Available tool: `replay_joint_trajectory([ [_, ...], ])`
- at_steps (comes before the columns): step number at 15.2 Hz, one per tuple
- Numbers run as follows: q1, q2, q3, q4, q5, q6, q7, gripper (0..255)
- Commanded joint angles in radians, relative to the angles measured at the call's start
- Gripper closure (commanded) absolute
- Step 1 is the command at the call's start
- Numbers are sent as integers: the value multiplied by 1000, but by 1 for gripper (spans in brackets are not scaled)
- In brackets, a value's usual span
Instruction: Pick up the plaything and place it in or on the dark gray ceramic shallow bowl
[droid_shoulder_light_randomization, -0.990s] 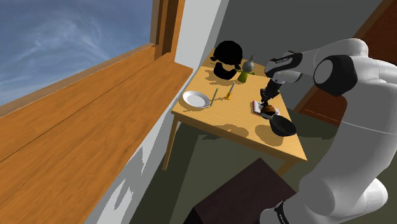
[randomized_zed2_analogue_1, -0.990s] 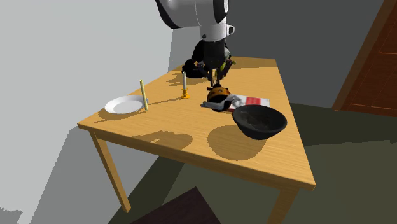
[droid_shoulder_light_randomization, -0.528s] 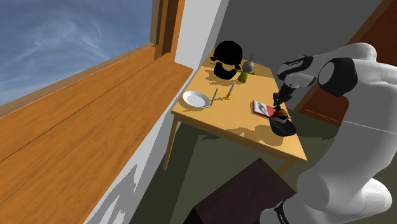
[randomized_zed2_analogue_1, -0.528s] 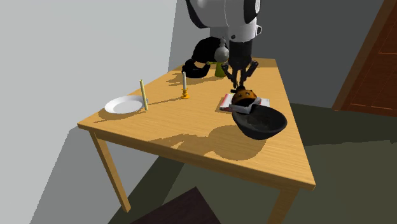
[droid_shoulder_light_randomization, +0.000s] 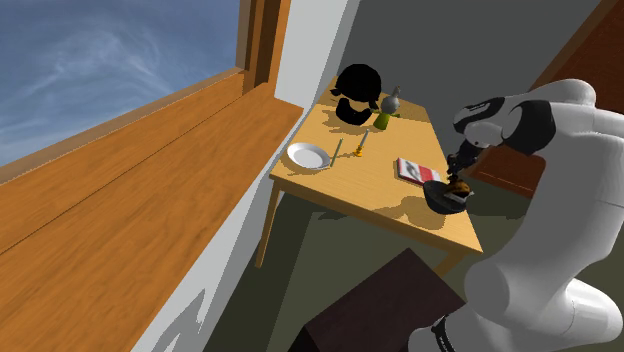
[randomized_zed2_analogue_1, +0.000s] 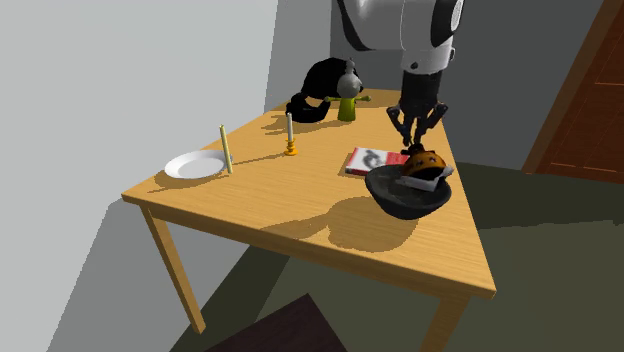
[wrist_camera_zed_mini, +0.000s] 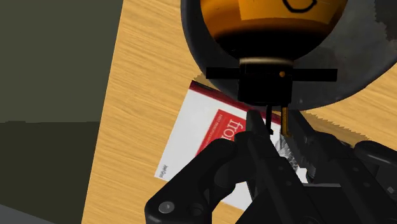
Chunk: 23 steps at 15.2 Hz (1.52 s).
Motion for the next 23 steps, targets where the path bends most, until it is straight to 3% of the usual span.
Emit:
replay_joint_trajectory([
  [1, -5, 12, 3, -5, 6, 17, -8, 255],
  [10, -17, 75, 22, -31, 31, 105, -21, 255],
  [18, -17, 76, 22, -32, 32, 107, -22, 255],
  [19, -16, 74, 22, -34, 31, 107, -21, 0],
  [23, -15, 75, 22, -32, 31, 106, -19, 0],
])
